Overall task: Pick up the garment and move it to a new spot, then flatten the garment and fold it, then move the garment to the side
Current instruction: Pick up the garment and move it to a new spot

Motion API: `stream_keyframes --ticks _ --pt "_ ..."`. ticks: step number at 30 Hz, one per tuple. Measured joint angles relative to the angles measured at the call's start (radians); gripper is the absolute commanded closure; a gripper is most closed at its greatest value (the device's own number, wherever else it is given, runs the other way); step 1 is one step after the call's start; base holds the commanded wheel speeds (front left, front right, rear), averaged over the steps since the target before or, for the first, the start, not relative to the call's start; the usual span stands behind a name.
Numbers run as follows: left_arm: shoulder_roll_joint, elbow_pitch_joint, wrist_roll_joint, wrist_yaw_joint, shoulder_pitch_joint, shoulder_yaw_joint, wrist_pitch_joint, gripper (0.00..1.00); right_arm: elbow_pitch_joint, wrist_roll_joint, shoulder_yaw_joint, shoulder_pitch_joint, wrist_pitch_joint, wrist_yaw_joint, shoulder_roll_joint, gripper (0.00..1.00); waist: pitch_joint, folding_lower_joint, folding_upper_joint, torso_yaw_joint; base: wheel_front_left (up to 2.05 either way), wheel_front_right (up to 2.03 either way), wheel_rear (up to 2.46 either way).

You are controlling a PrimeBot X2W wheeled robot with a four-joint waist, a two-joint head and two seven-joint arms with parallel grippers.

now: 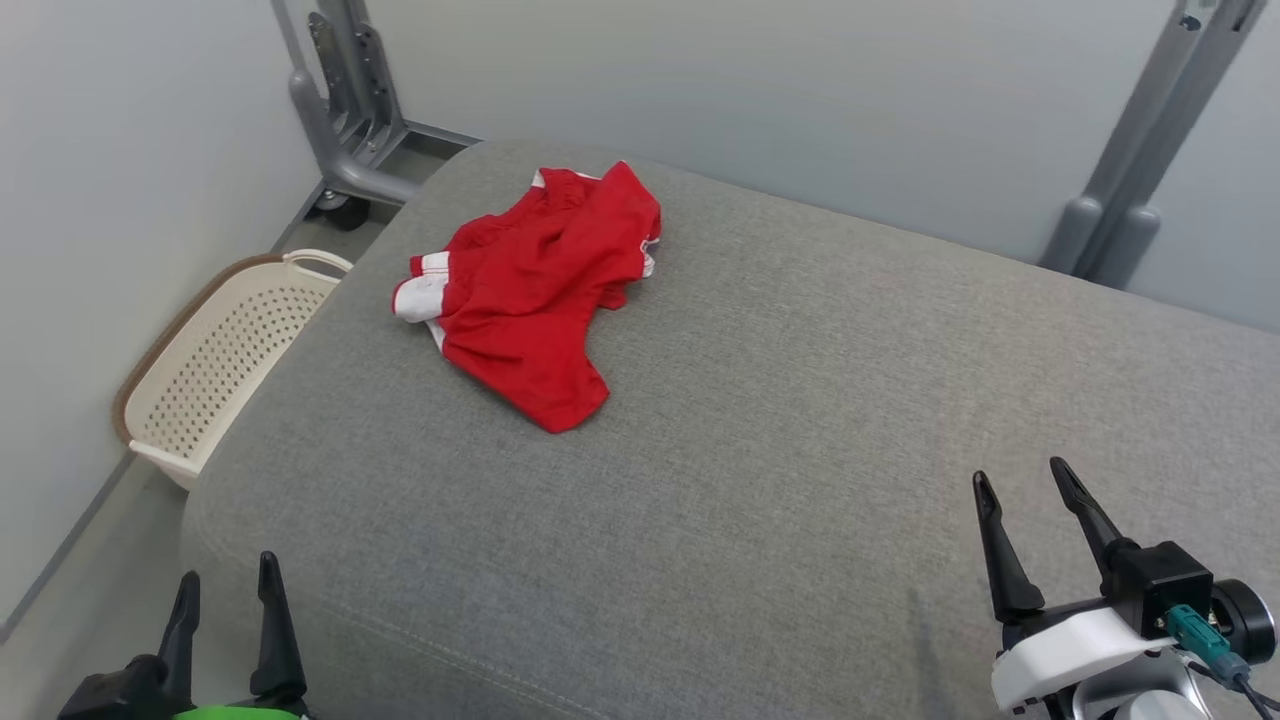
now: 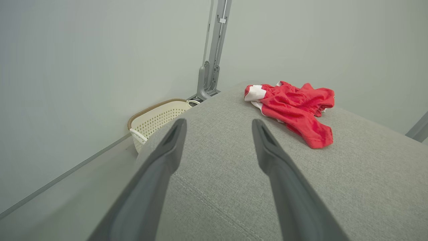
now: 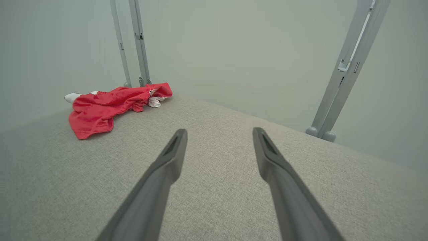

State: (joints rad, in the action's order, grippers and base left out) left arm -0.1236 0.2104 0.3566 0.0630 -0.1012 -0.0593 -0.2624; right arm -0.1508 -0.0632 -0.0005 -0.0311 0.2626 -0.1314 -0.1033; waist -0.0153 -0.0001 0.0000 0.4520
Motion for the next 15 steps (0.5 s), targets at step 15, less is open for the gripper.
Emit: stream_keyframes --ticks 15 --pt "-0.012 0.169 0.181 0.060 0.511 0.088 0.212 0.00 0.062 0.020 -0.036 0.114 0.000 0.000 -0.067 0.00 0.099 0.0000 0.0000 0.051 0.00 0.00 0.00"
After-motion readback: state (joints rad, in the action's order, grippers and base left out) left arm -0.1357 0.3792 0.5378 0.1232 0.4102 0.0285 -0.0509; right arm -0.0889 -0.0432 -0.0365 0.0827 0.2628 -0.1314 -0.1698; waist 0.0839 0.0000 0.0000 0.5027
